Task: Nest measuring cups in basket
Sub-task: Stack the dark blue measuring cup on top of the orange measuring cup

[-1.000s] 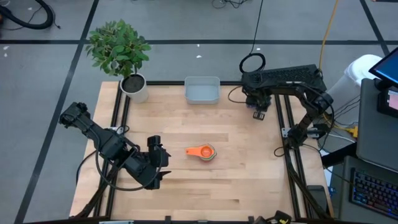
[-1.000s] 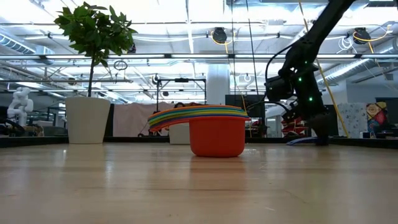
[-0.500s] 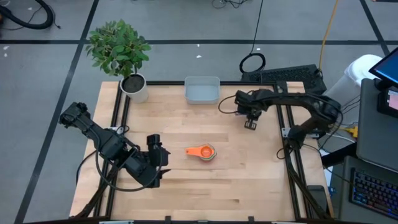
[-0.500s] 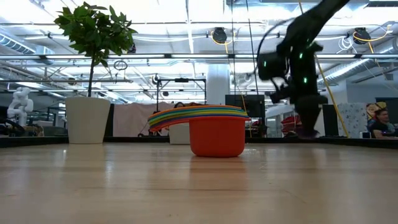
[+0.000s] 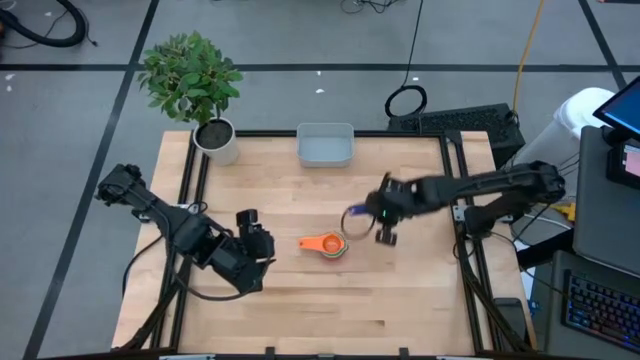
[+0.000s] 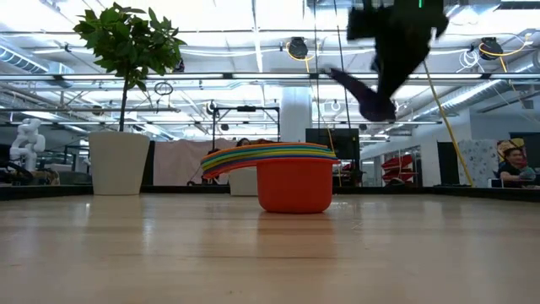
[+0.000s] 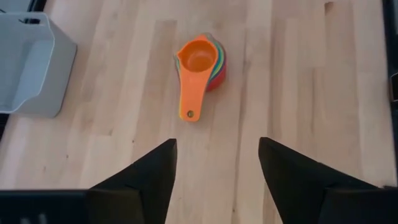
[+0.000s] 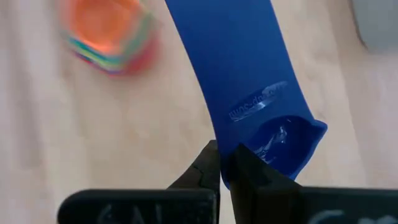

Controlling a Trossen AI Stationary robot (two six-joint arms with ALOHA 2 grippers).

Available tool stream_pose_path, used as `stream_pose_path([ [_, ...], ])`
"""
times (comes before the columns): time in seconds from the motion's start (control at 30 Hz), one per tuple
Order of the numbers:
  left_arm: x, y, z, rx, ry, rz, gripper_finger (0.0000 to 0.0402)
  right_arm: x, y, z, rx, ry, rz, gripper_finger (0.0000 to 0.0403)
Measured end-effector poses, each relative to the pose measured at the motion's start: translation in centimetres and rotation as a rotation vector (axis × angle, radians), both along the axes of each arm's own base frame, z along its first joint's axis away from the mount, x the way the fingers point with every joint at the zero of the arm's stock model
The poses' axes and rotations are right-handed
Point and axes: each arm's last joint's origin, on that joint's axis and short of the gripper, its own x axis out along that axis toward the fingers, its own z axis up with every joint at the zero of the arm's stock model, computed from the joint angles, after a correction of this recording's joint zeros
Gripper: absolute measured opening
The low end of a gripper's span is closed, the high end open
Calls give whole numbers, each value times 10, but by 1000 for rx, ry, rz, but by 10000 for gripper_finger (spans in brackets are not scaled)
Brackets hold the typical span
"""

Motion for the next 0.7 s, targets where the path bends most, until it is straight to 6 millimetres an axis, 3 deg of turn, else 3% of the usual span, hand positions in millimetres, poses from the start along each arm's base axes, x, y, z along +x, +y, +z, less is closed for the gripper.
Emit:
stream_pose_path([
  [0.17,1,2,-3,5,9,5,215,24,54,12,-27,-38,86,0],
  [0.3,4,2,-2,0,-10,-1,207,45,82,12,-27,-33,128,0],
  [0.5,7,1,-1,-16,-41,-6,195,78,98,7,-43,-18,174,0],
  [0.7,7,1,-1,-16,-40,-5,183,98,97,6,-10,-13,188,0],
])
